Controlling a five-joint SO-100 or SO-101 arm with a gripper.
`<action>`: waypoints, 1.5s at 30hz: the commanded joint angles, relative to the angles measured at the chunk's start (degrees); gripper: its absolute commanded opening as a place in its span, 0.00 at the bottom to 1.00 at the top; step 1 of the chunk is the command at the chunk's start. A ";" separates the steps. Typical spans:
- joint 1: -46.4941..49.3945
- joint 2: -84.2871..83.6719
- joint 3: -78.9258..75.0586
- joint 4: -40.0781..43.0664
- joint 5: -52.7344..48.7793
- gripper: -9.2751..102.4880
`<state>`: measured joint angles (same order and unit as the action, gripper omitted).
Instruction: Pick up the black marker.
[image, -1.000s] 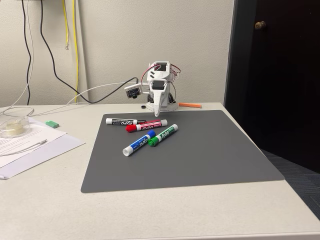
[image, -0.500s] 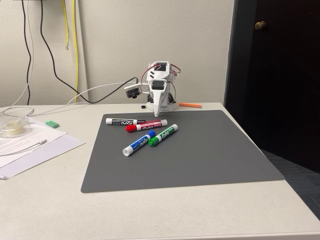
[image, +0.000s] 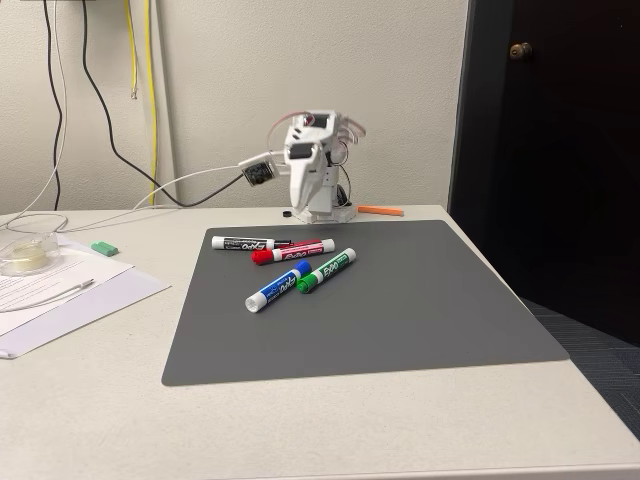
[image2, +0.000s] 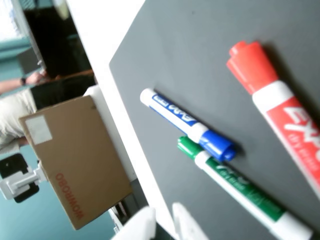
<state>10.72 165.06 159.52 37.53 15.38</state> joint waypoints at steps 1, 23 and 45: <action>2.02 -14.24 -16.17 3.78 3.34 0.13; 13.97 -56.43 -42.63 20.48 37.79 0.23; 8.44 -45.53 -35.42 4.66 -4.22 0.12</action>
<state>19.95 119.62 125.60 41.75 13.27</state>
